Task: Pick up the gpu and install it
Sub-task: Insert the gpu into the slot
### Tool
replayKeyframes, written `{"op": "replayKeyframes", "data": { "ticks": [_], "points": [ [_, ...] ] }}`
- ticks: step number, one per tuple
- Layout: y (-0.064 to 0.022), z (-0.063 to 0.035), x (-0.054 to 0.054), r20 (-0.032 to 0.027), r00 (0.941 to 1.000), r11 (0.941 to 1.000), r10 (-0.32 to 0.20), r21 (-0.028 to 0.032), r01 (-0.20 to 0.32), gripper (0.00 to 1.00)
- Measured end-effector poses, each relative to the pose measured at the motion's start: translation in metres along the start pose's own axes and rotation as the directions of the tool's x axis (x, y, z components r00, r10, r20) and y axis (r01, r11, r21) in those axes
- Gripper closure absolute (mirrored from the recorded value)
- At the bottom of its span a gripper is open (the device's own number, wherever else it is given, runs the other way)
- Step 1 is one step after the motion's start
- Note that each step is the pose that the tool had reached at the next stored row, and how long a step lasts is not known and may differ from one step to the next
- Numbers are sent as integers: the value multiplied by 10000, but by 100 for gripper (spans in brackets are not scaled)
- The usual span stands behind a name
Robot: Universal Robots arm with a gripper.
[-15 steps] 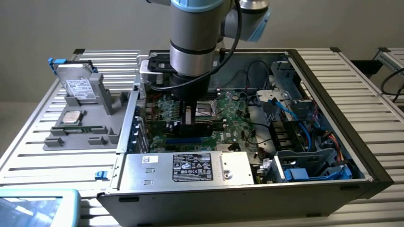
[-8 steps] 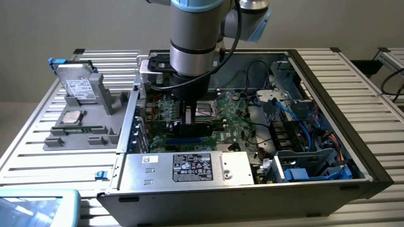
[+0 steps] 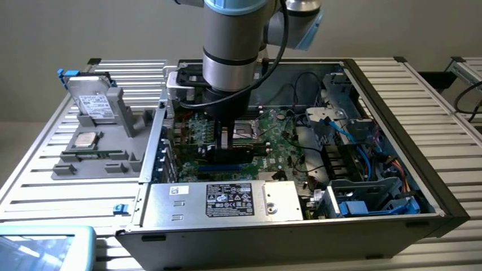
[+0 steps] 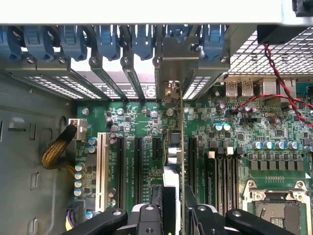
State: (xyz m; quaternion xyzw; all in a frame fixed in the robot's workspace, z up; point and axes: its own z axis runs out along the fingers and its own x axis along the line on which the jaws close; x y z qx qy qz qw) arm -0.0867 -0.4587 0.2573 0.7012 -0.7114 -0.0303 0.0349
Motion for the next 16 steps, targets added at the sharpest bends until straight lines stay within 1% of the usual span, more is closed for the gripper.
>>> {"op": "replayKeyframes", "data": {
  "ticks": [4,8,10,13,16],
  "points": [
    [-1,0,13,9,10000,10000,2,0,-2,72],
    [-21,-2,13,18,10000,10000,14,0,-14,72],
    [-20,-1,13,21,10000,10000,29,-8,-29,72],
    [-21,2,11,39,10000,10000,85,-27,-85,72],
    [-22,5,10,73,9999,9999,110,-31,-110,72]
  ]
}}
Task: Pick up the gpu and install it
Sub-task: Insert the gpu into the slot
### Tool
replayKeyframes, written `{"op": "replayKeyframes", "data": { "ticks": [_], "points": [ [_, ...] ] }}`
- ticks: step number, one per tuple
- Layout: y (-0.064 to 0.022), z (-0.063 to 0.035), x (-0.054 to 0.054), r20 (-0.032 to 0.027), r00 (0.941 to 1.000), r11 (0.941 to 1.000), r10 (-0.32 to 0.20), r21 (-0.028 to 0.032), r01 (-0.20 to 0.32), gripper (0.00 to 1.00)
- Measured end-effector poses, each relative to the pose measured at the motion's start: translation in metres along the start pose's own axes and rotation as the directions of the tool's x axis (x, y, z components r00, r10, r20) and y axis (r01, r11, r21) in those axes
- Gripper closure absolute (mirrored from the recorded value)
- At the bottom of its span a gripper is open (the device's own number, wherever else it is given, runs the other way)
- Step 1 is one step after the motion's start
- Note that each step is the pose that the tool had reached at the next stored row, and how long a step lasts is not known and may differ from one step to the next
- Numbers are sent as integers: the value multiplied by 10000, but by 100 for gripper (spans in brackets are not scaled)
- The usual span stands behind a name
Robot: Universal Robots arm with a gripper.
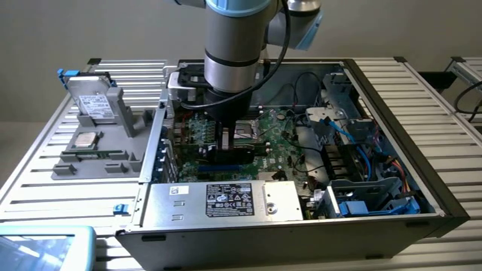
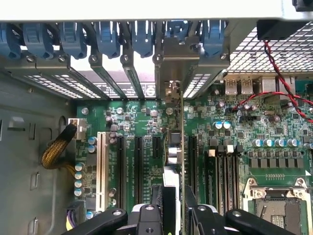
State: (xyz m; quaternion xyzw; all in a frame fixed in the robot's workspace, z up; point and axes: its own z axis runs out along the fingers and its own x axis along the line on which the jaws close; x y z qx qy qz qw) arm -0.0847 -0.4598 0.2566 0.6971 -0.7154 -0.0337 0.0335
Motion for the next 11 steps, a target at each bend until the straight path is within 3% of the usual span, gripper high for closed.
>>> {"op": "replayKeyframes", "data": {
  "ticks": [4,11],
  "points": [
    [0,2,0,39,10000,10000,11,-1,-11,72],
    [4,14,-12,44,10000,10000,20,-5,-20,72]
  ]
}}
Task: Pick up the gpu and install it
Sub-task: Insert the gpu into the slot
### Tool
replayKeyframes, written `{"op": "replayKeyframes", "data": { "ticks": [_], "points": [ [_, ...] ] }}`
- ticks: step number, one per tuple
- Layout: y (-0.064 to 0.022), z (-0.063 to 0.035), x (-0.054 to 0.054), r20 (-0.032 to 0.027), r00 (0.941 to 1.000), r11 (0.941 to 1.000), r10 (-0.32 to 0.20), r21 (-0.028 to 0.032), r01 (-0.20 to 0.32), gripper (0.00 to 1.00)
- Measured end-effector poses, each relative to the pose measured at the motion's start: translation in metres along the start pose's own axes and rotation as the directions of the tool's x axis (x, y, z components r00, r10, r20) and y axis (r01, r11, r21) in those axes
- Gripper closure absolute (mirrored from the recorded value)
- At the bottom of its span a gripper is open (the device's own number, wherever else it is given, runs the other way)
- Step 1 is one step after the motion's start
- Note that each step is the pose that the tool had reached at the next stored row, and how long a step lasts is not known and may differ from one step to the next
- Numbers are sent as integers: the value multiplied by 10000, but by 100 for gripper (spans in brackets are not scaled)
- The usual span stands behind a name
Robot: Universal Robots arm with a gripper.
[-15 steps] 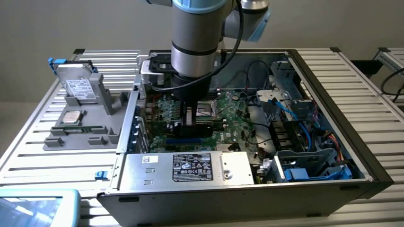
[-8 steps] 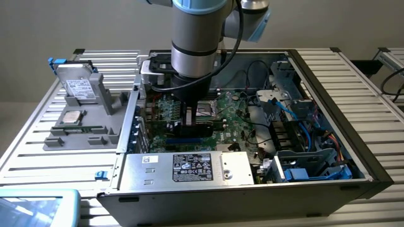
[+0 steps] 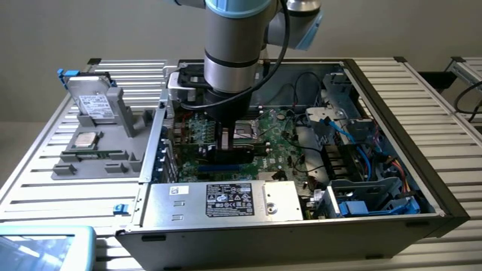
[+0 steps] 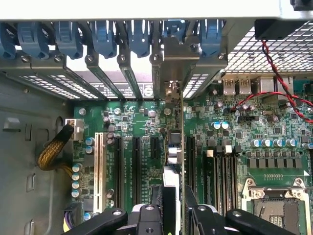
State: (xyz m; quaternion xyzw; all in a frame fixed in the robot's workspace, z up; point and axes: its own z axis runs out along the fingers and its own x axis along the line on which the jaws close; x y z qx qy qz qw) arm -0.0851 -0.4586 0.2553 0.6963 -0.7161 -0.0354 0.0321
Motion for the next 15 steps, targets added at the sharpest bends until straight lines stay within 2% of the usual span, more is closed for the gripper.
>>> {"op": "replayKeyframes", "data": {
  "ticks": [10,15],
  "points": [
    [2,6,-8,0,10000,10000,5,-4,-5,72],
    [6,6,-10,-20,10000,10000,-56,-5,56,72]
  ]
}}
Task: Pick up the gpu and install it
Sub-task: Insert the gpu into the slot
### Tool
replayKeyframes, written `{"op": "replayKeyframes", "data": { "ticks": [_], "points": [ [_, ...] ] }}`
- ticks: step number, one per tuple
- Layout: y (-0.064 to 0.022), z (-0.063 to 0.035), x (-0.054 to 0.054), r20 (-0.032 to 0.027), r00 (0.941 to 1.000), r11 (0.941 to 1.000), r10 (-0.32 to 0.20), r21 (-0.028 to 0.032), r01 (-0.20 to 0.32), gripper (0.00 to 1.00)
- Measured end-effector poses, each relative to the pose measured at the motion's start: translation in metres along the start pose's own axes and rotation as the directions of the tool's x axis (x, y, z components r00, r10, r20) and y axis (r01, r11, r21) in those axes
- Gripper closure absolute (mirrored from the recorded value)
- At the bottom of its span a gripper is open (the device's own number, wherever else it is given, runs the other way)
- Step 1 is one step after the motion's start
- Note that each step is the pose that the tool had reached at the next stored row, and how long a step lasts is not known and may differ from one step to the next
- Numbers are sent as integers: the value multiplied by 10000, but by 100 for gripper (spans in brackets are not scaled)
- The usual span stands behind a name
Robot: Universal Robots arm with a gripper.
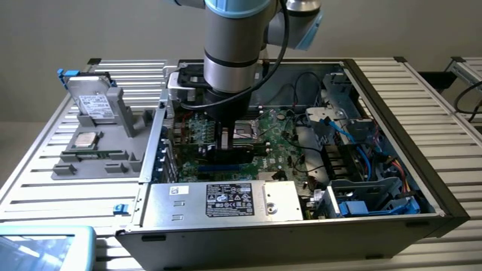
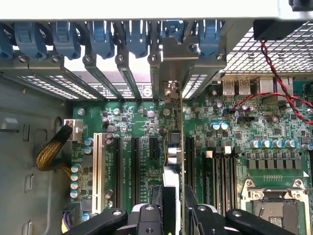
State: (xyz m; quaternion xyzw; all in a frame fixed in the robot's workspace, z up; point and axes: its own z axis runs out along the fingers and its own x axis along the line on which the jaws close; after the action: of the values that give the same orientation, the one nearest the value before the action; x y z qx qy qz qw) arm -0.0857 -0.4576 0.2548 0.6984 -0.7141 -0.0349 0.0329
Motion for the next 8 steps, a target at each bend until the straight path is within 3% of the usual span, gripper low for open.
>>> {"op": "replayKeyframes", "data": {
  "ticks": [8],
  "points": [
    [0,7,1,0,10000,10000,-3,-2,3,72]
  ]
}}
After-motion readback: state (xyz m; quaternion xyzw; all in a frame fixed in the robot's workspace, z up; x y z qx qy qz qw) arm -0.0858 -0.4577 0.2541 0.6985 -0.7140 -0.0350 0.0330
